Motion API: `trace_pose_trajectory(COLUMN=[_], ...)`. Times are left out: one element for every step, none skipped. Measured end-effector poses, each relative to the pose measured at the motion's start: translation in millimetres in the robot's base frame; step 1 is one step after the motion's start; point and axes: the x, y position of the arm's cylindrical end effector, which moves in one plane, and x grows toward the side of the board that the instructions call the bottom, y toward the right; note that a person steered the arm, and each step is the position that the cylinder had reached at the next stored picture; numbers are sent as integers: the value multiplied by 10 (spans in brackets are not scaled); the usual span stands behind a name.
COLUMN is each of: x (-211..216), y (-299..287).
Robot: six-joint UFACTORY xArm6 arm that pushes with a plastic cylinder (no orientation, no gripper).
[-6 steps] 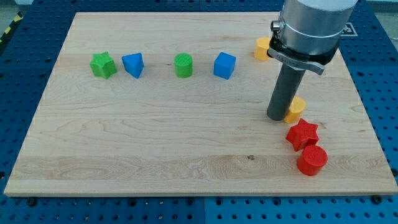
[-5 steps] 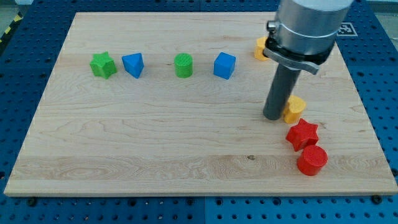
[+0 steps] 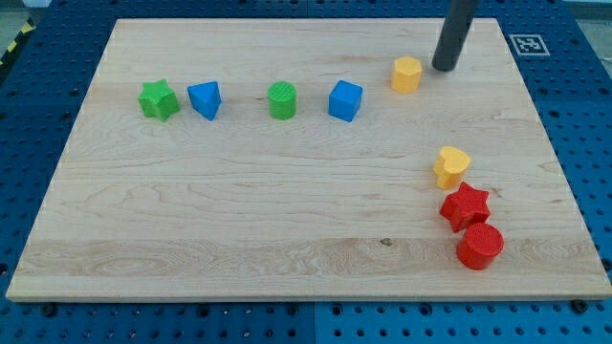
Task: Move yellow hexagon closer to the yellow heart
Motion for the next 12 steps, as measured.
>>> trace_pose_trajectory(x=[-290,-8,399,589,645,645,648,655,773,956,1093,1124], y=[-427,-552,-551,-551,-593,-756,-825,-755,-748,-707,-638,-575])
